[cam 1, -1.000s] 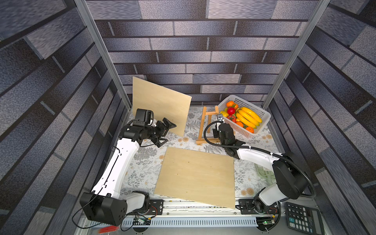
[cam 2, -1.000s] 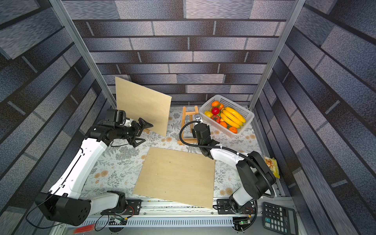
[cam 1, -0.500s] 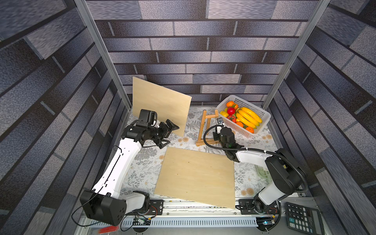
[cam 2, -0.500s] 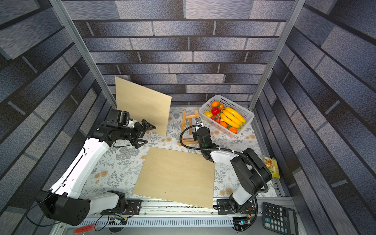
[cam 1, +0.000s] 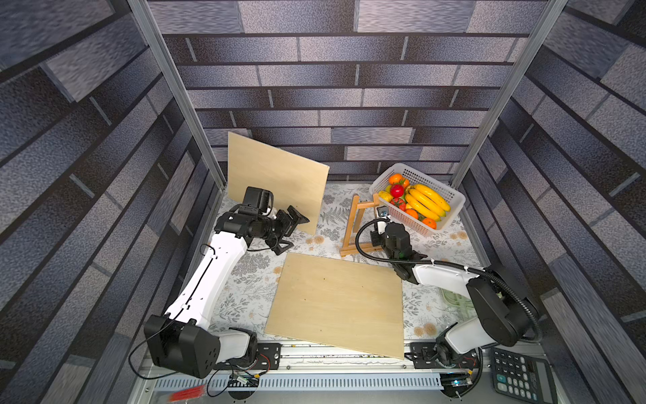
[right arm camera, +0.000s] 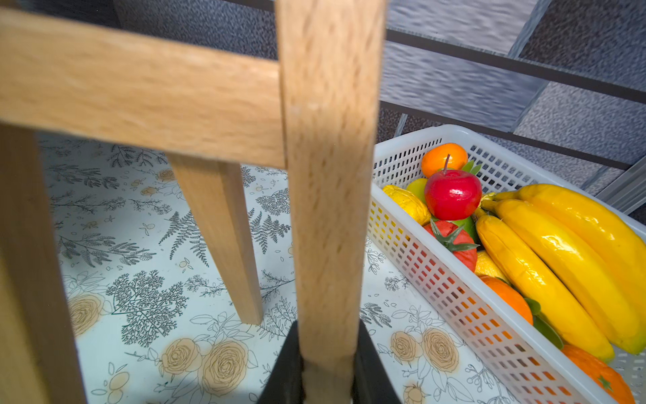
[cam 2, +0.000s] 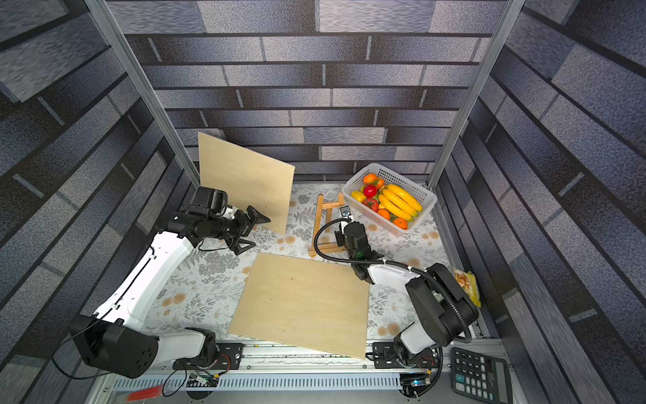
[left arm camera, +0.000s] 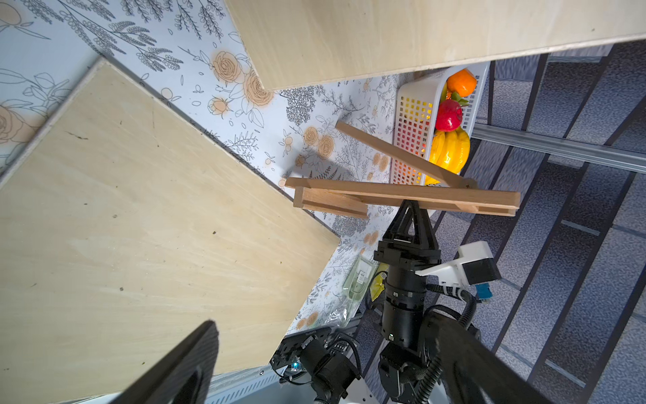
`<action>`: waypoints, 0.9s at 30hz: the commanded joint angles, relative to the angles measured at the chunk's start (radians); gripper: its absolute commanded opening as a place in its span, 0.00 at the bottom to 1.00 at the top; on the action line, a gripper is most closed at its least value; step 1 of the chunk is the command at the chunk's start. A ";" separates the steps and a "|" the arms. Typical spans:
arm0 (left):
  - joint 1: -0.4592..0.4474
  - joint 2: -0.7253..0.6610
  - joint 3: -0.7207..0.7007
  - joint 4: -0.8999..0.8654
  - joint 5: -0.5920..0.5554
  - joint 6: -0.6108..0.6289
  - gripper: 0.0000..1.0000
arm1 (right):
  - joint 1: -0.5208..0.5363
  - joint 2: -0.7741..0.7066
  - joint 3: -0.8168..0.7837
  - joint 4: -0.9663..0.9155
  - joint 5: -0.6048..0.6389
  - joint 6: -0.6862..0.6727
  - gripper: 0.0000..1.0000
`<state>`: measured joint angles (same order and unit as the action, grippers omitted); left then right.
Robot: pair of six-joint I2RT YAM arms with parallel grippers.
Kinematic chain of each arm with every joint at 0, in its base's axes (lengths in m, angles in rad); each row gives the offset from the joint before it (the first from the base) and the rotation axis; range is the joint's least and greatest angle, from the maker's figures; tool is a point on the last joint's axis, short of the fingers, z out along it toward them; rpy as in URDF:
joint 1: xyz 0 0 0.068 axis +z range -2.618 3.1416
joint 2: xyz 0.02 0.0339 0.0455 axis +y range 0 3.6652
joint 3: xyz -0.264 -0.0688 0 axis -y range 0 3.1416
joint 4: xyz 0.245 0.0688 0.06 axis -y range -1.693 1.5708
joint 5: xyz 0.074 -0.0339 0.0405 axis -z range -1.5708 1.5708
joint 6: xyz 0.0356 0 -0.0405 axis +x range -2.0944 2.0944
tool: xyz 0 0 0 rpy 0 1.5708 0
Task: Assemble the easel
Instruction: Place the easel at the center of the board.
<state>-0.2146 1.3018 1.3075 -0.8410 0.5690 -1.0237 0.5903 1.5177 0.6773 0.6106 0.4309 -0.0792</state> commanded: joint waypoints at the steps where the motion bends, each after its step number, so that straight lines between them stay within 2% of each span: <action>1: 0.003 0.012 -0.010 0.005 0.003 0.037 1.00 | -0.002 -0.001 -0.030 -0.073 -0.007 -0.041 0.05; 4: 0.014 0.017 -0.011 -0.003 0.006 0.050 1.00 | -0.003 0.010 -0.046 -0.044 -0.009 -0.028 0.15; 10: 0.033 0.030 -0.001 -0.022 0.017 0.069 1.00 | -0.003 0.023 -0.061 -0.012 0.016 -0.013 0.24; 13: 0.035 0.040 0.009 -0.033 0.019 0.080 1.00 | -0.003 0.018 -0.068 -0.010 0.021 -0.001 0.37; 15: 0.035 0.043 0.013 -0.035 0.019 0.083 1.00 | -0.002 0.006 -0.079 -0.011 0.027 0.010 0.53; 17: 0.036 0.045 0.011 -0.033 0.019 0.084 1.00 | -0.002 -0.010 -0.089 -0.016 0.033 0.014 0.63; 20: 0.035 0.044 0.006 -0.027 0.016 0.085 1.00 | -0.002 -0.052 -0.104 -0.035 0.037 0.019 0.72; 24: 0.028 0.039 0.000 -0.017 0.008 0.091 1.00 | -0.003 -0.176 -0.102 -0.143 0.020 0.085 0.76; 27: 0.019 0.033 -0.001 -0.005 -0.002 0.094 1.00 | -0.003 -0.306 -0.046 -0.371 0.001 0.225 0.77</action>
<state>-0.1867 1.3457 1.3075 -0.8524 0.5724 -0.9672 0.5903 1.2976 0.5831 0.4164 0.4416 0.0212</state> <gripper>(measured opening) 0.999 0.765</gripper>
